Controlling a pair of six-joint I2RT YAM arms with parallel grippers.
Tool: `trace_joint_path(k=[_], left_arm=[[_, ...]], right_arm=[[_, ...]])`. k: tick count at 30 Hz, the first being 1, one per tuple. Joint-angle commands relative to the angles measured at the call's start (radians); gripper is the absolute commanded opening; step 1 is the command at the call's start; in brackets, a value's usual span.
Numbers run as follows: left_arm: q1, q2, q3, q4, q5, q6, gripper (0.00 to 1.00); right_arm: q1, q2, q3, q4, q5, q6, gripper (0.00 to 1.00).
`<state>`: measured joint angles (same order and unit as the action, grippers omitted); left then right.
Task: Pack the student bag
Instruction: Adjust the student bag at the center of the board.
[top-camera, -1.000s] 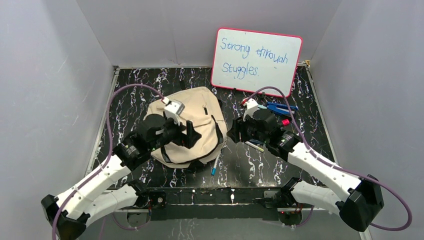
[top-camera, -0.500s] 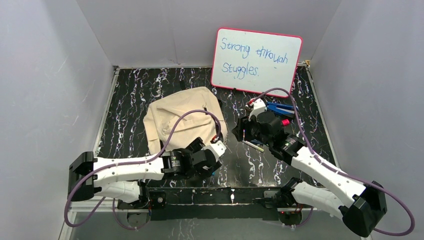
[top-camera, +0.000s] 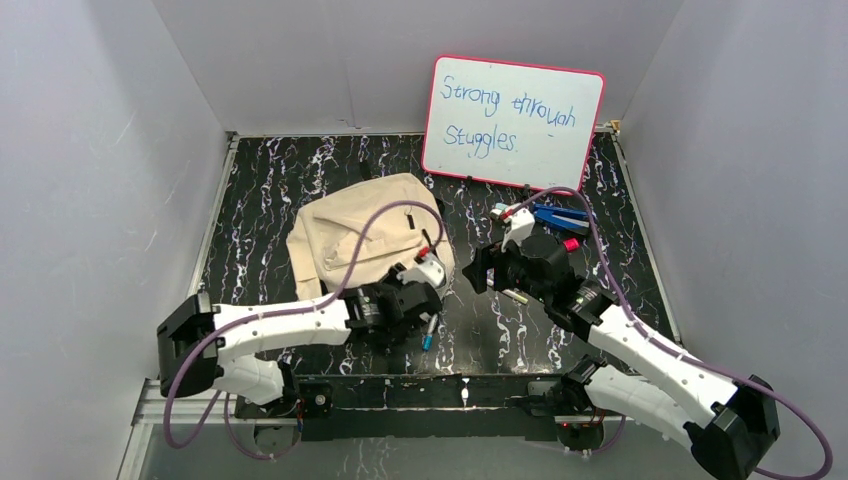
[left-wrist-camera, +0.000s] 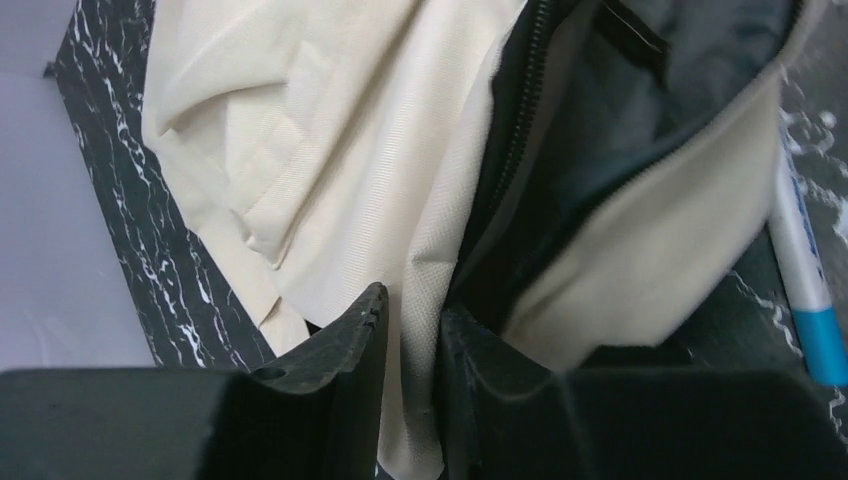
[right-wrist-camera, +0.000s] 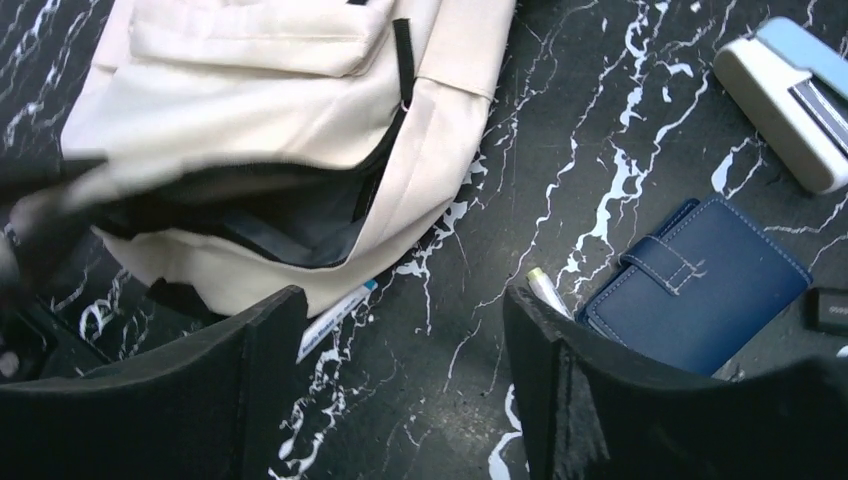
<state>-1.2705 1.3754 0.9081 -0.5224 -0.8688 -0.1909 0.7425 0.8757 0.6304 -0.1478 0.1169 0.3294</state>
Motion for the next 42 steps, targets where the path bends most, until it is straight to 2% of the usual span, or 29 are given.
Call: trace_joint_path(k=[1,3,5,9,16,21,25,31,37,42], left_arm=[[0.161,-0.13,0.053,0.07,0.052,0.044,0.17],[0.25,-0.181,0.05,0.136,0.153,0.081,0.07],[0.359,-0.214,0.042,0.194,0.276,0.092,0.01],[0.554,-0.174,0.071,0.201,0.539,0.072,0.0],[0.726,-0.103,0.088,0.155,0.762,0.0,0.0],[0.827,-0.132,0.071,0.145,0.846,-0.012,0.0],[0.865,-0.138,0.061,0.135,0.908,-0.011,0.0],[0.883,-0.129,0.04,0.15,0.957,-0.02,0.0],[0.887,-0.118,0.045,0.155,1.007,-0.002,0.0],[0.887,-0.124,0.043,0.15,1.043,0.013,0.0]], right_arm=[[0.001,-0.057,-0.008,0.087,-0.166,-0.132,0.84],[0.001,-0.064,-0.02,0.118,-0.309,-0.201,0.81],[0.0,-0.045,-0.033,0.195,-0.4,-0.228,0.76],[0.013,0.086,0.004,0.286,-0.561,-0.303,0.69],[0.198,0.297,0.113,0.325,-0.527,-0.604,0.78],[0.253,0.445,0.178,0.362,-0.517,-0.711,0.83],[0.287,0.559,0.237,0.373,-0.449,-0.761,0.82],[0.334,0.632,0.193,0.479,-0.44,-0.978,0.77],[0.346,0.733,0.292,0.354,-0.438,-1.011,0.59],[0.358,0.777,0.305,0.363,-0.356,-1.028,0.51]])
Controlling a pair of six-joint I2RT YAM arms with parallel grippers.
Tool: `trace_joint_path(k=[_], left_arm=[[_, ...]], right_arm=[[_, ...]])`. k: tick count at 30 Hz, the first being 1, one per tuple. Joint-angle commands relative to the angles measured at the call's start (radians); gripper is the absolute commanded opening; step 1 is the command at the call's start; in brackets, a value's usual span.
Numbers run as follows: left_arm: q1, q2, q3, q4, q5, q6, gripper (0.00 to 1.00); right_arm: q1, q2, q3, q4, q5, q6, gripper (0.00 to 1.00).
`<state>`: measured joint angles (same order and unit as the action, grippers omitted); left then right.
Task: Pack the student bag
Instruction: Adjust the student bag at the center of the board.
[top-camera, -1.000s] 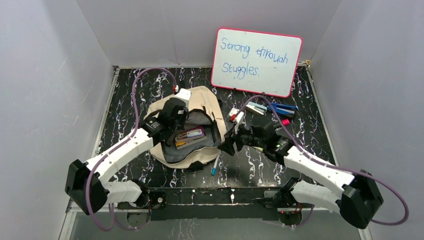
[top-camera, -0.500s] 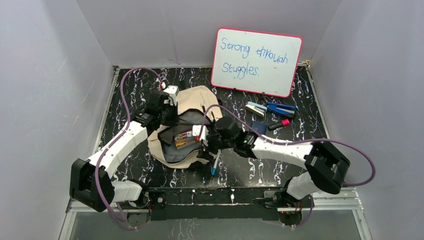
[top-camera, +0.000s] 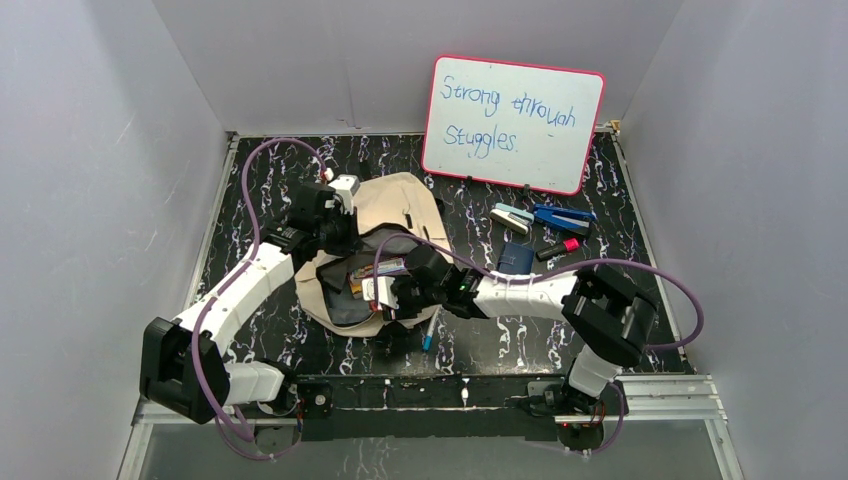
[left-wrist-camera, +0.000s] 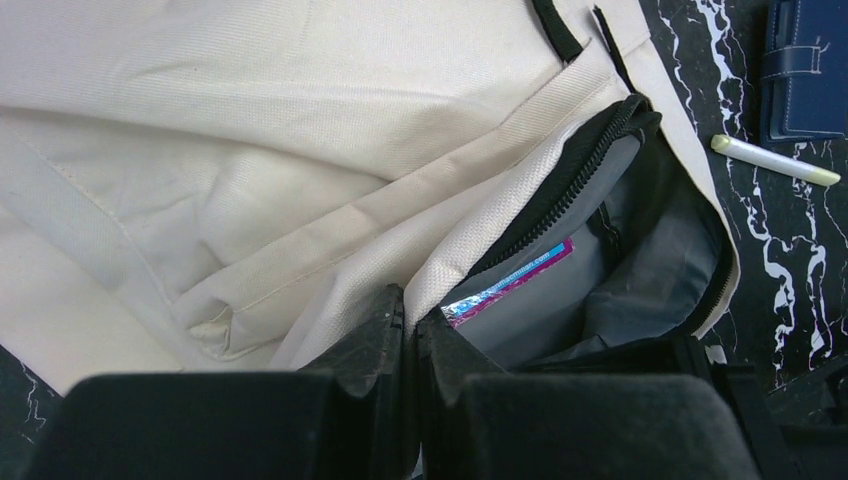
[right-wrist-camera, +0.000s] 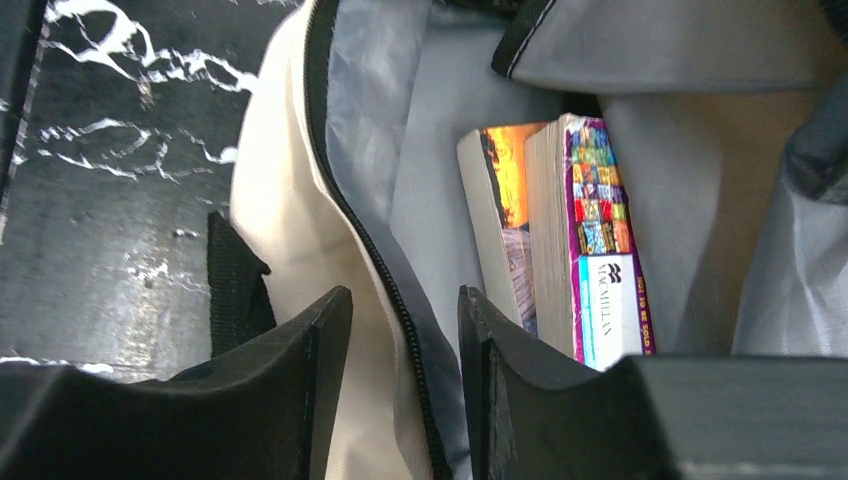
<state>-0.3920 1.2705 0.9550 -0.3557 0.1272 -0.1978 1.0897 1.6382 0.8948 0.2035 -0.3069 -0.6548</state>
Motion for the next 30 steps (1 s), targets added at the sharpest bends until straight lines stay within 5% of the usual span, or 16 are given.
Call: trace_joint_path(k=[1,6,10,17,30], left_arm=[[0.008,-0.022,-0.005,-0.018,0.05,0.022,0.0],[0.008,-0.04,-0.014,-0.018,0.084,0.034,0.0],[0.008,-0.045,-0.012,-0.015,0.177,0.056,0.0],[0.005,-0.038,-0.016,-0.031,0.423,0.075,0.0],[-0.183,-0.012,-0.049,-0.182,0.394,0.071,0.03]], right_arm=[[0.013,0.018,0.043,0.011,0.083,-0.047,0.48],[0.022,0.006,0.069,-0.056,0.105,-0.049,0.28],[0.04,-0.03,0.1,-0.168,0.076,-0.012,0.02],[0.126,-0.162,0.067,-0.242,-0.003,0.101,0.0],[0.146,-0.291,-0.049,-0.162,-0.044,0.207,0.0]])
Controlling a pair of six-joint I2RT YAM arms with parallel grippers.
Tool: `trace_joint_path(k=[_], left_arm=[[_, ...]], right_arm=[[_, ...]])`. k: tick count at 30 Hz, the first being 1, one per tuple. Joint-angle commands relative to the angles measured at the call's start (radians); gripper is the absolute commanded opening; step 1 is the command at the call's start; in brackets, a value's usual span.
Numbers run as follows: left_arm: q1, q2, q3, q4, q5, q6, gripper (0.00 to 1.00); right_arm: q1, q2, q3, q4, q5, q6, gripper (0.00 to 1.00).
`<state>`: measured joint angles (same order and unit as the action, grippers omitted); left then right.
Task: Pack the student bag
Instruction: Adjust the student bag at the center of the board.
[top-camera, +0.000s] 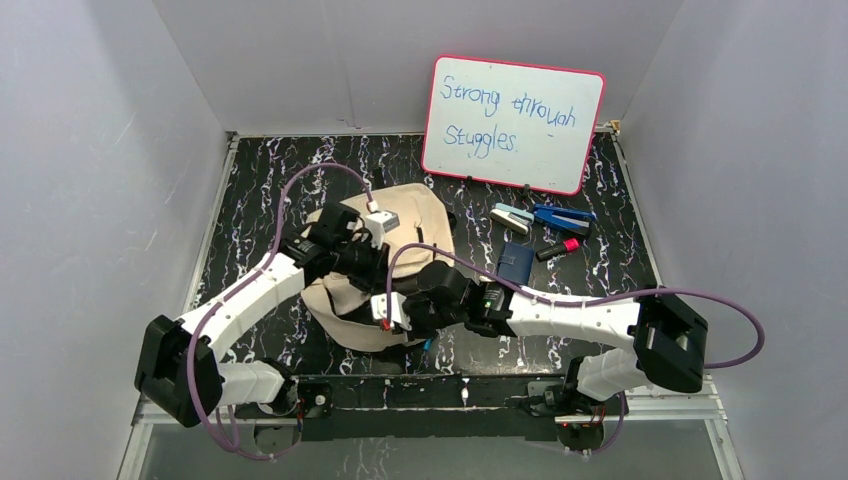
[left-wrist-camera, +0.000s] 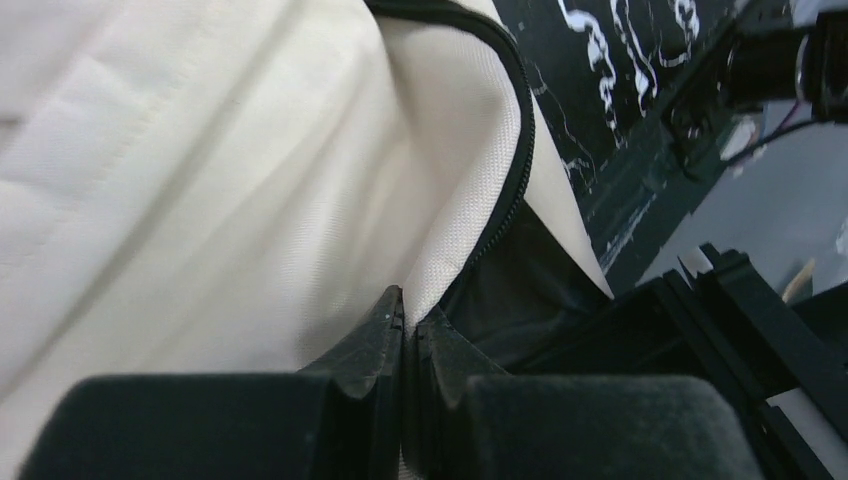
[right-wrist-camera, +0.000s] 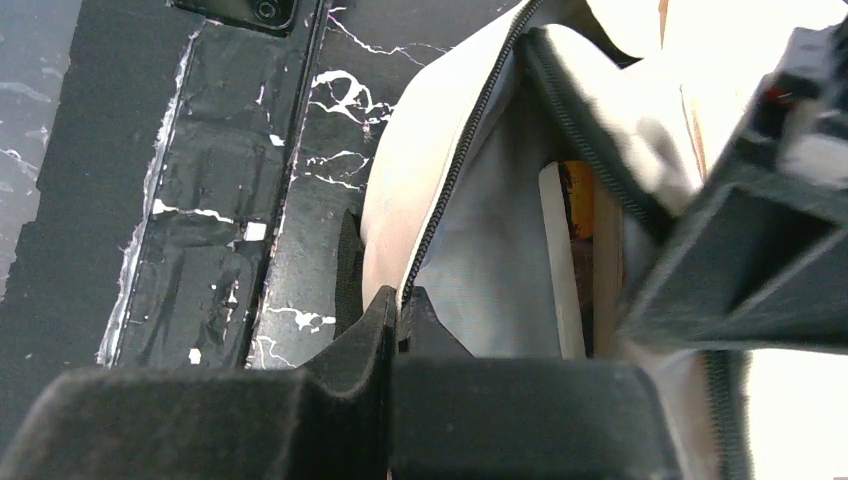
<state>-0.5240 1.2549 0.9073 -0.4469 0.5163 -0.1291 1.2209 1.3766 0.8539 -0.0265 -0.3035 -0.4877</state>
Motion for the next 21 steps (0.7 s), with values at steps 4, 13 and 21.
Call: trace_joint_path(k=[4,13,21], left_arm=[[-0.064,-0.028,0.027,-0.131,-0.032,-0.026,0.23],[-0.063,-0.081,0.069,-0.129,0.01,-0.047,0.47],[-0.063,-0.093,0.113,-0.048,0.067,-0.069,0.63]], right_arm=[[0.015,-0.043,-0.027,0.098,-0.052,0.053,0.01],[0.015,-0.144,-0.078,0.148,-0.027,0.089,0.3],[0.015,-0.188,-0.098,0.166,-0.016,0.126,0.38]])
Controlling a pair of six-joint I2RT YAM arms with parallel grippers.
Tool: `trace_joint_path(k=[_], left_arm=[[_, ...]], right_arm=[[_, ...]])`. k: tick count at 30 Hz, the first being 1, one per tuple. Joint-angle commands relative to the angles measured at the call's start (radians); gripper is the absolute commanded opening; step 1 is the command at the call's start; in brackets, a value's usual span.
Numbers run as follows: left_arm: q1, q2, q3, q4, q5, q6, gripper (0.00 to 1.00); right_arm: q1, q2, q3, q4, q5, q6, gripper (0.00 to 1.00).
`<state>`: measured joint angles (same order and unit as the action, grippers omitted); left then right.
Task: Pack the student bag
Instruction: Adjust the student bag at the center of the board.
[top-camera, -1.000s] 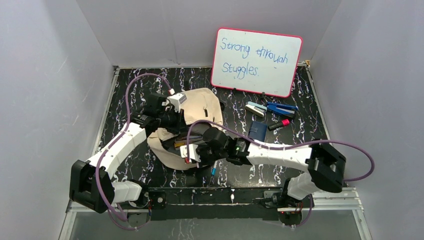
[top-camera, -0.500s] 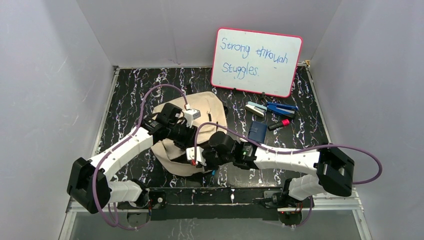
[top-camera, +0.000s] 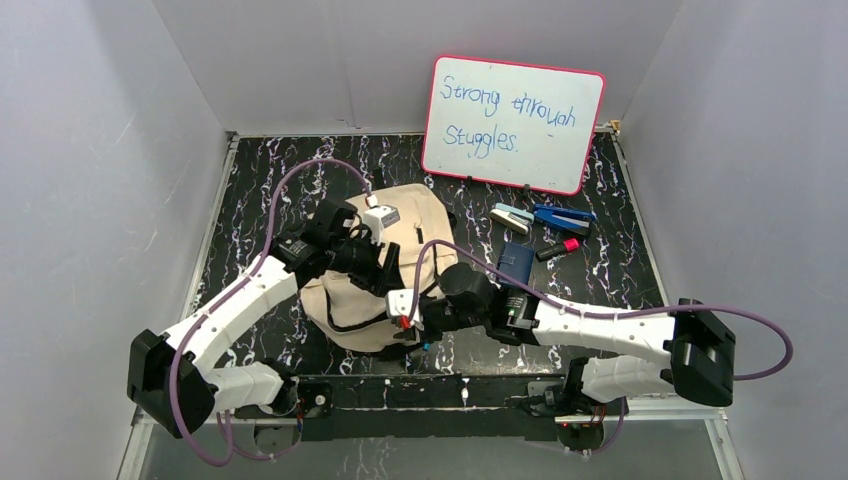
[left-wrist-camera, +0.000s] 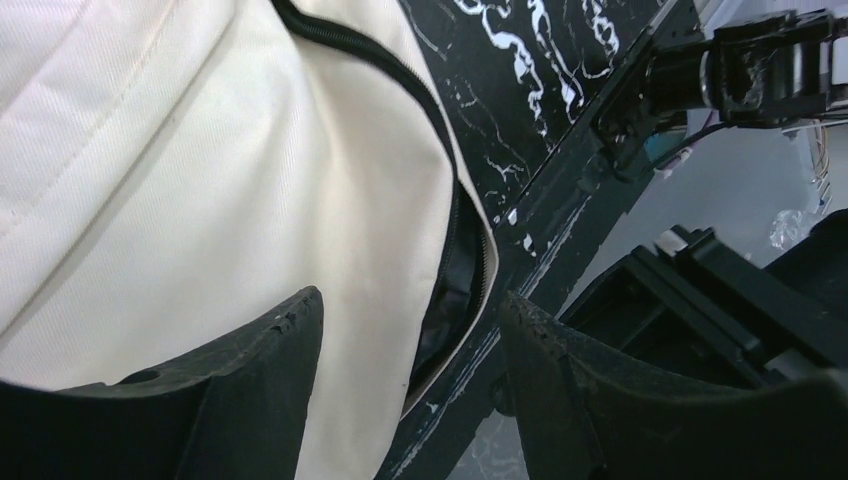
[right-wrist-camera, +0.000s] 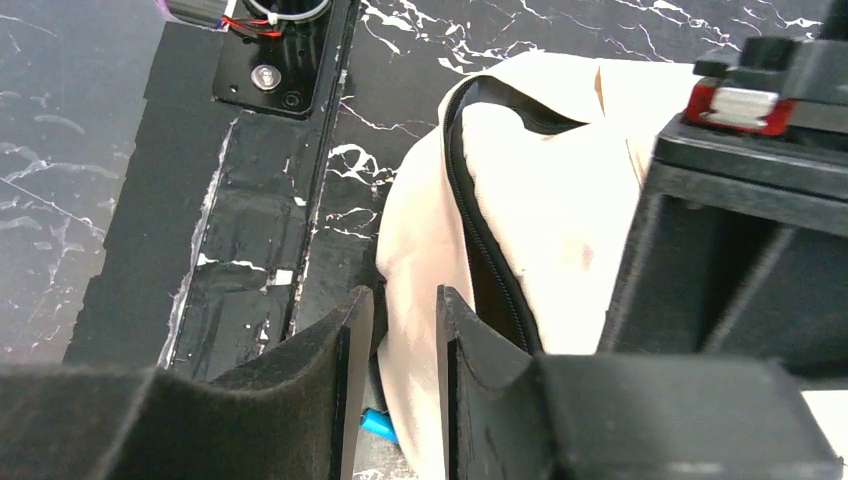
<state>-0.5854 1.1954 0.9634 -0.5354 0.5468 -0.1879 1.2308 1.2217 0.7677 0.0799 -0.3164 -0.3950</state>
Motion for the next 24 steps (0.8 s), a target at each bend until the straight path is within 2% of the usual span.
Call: trace_joint_path(k=[1,5,10,12,14,18,21,24], left_arm=[[-0.001,-0.036,0.059,0.051,0.016,-0.015,0.63],[-0.001,-0.052,0.06,0.111,-0.164,-0.073,0.64],[-0.001,-0.036,0.03,0.127,-0.549,-0.23,0.66],[0.001,-0.023,0.011,0.096,-0.706,-0.286,0.7],[0.012,-0.01,-0.009,0.061,-0.813,-0.345,0.74],[0.037,-0.02,-0.079,0.083,-0.84,-0.389,0.76],[0.038,-0.031,-0.113,0.126,-0.825,-0.376,0.76],[0.038,-0.035,-0.124,0.203,-0.743,-0.316,0.76]], right_arm=[[0.005,-0.043,-0.011,0.065,0.004,0.041,0.38],[0.004,-0.079,-0.005,0.089,0.082,0.097,0.39],[-0.01,-0.067,0.024,0.084,0.414,0.241,0.42],[-0.05,-0.048,0.05,0.036,0.505,0.321,0.43],[-0.122,-0.033,0.068,-0.016,0.555,0.417,0.5],[-0.273,-0.011,0.082,-0.078,0.605,0.567,0.61],[-0.349,0.006,0.097,-0.119,0.578,0.62,0.62],[-0.419,0.041,0.133,-0.157,0.507,0.653,0.61]])
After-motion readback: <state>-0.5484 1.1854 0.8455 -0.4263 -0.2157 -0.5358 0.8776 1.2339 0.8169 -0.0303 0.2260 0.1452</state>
